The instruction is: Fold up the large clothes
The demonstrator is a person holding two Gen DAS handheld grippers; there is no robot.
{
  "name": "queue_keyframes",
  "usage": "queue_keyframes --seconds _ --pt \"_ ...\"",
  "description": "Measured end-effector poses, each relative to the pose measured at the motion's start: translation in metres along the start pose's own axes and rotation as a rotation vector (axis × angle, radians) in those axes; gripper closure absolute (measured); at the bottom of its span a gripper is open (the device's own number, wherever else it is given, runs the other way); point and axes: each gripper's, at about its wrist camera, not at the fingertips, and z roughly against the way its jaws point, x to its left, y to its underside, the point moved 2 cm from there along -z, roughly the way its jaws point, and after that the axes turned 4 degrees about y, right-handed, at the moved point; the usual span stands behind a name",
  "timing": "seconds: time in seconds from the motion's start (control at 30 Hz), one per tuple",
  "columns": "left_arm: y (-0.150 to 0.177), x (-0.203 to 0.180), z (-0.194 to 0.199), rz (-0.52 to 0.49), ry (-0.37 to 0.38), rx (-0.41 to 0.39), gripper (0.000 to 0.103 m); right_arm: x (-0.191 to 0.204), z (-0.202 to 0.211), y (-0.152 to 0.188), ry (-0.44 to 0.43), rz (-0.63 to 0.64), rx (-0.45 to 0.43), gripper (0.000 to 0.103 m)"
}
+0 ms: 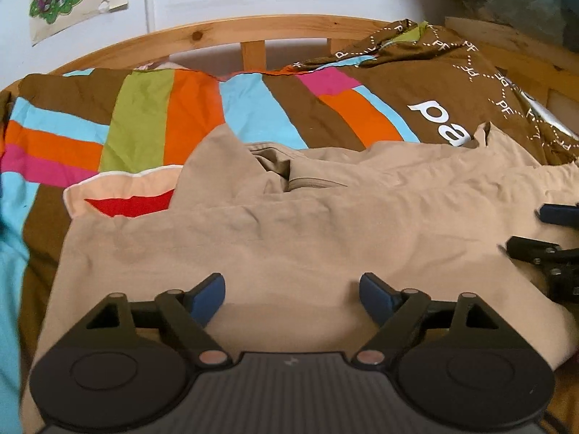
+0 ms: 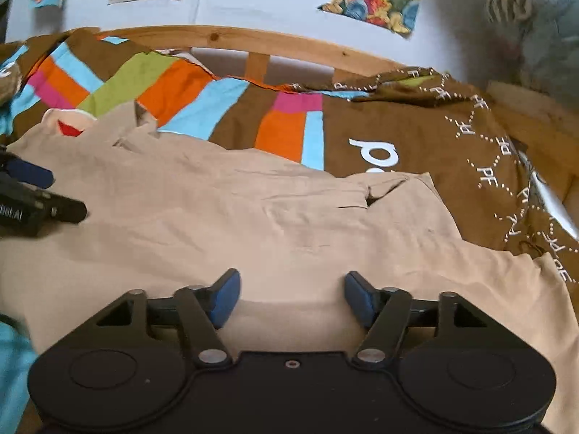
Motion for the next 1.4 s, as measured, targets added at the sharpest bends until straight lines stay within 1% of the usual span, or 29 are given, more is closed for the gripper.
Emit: queue_keyframes --seconds 0.07,0.1,0.13,0.2,0.3,0.33,0.4,0.47,0.53,0.6,0.67,0.73,0.8,0.87,0.97,1.0,1.07,1.13,1.17,1.33,1.37,1.4 --pt "-0.003 -0.002 0.012 -0.001 -0.003 0.007 0.013 -0.003 0.006 -0.004 -0.012 -0.027 0.009 0.032" --pt "-0.005 -0.004 0.020 -0.001 -0.004 0.016 0.009 -0.006 0.011 -0.005 -0.022 -0.050 0.007 0.029" --pt "-0.006 -0.005 0.027 0.005 -0.004 0.024 0.007 -0.010 0.019 -0.006 -0.033 -0.081 -0.004 0.022" --pt "-0.009 -0.007 0.041 0.020 -0.006 0.038 0.006 -0.018 0.039 -0.005 -0.033 -0.136 -0.035 0.014" --pt "-0.013 -0.012 0.063 0.059 -0.012 0.070 0.004 -0.028 0.066 -0.005 -0.023 -0.194 -0.058 0.012" --pt "-0.015 -0.013 0.069 0.071 -0.008 0.080 0.003 -0.032 0.073 -0.005 -0.021 -0.212 -0.063 0.008" --pt "-0.019 -0.016 0.085 0.098 0.028 0.100 0.001 -0.038 0.089 -0.005 -0.007 -0.253 -0.069 0.004" --pt "-0.022 -0.016 0.101 0.090 0.092 0.139 0.001 -0.044 0.103 -0.007 -0.004 -0.287 -0.067 0.003" --pt "-0.021 -0.011 0.116 0.101 0.121 0.171 0.001 -0.046 0.112 -0.008 0.006 -0.292 -0.060 0.001" --pt "-0.012 -0.002 0.126 0.128 0.154 0.194 0.001 -0.045 0.118 -0.007 0.030 -0.270 -0.038 0.001" --pt "0.005 0.012 0.131 0.204 0.179 0.194 0.001 -0.043 0.123 0.000 0.037 -0.259 -0.015 0.001" --pt "0.025 0.030 0.130 0.313 0.173 0.182 0.001 -0.042 0.126 0.009 0.025 -0.286 0.015 0.001" --pt "0.038 0.043 0.124 0.373 0.168 0.195 0.001 -0.043 0.126 0.022 0.004 -0.340 0.063 0.001" --pt "0.040 0.051 0.115 0.395 0.183 0.213 0.001 -0.046 0.124 0.035 -0.010 -0.399 0.119 0.001" --pt "0.039 0.064 0.101 0.457 0.222 0.172 0.001 -0.057 0.123 0.053 -0.015 -0.493 0.175 0.001" --pt "0.040 0.068 0.094 0.483 0.236 0.173 0.001 -0.062 0.122 0.060 -0.021 -0.539 0.189 0.001" --pt "0.045 0.078 0.079 0.553 0.254 0.207 0.001 -0.073 0.119 0.070 -0.038 -0.641 0.207 0.001" --pt "0.053 0.086 0.064 0.636 0.265 0.246 0.001 -0.086 0.116 0.081 -0.049 -0.756 0.205 0.001" --pt "0.055 0.090 0.061 0.671 0.271 0.249 0.001 -0.092 0.116 0.083 -0.053 -0.795 0.197 0.001" --pt "0.062 0.107 0.054 0.794 0.288 0.215 0.001 -0.121 0.112 0.086 -0.035 -0.944 0.150 0.001" --pt "0.063 0.111 0.055 0.820 0.279 0.196 0.003 -0.127 0.111 0.087 -0.030 -0.979 0.135 0.001" --pt "0.064 0.114 0.057 0.840 0.266 0.179 0.007 -0.134 0.109 0.088 -0.021 -1.014 0.124 0.001"
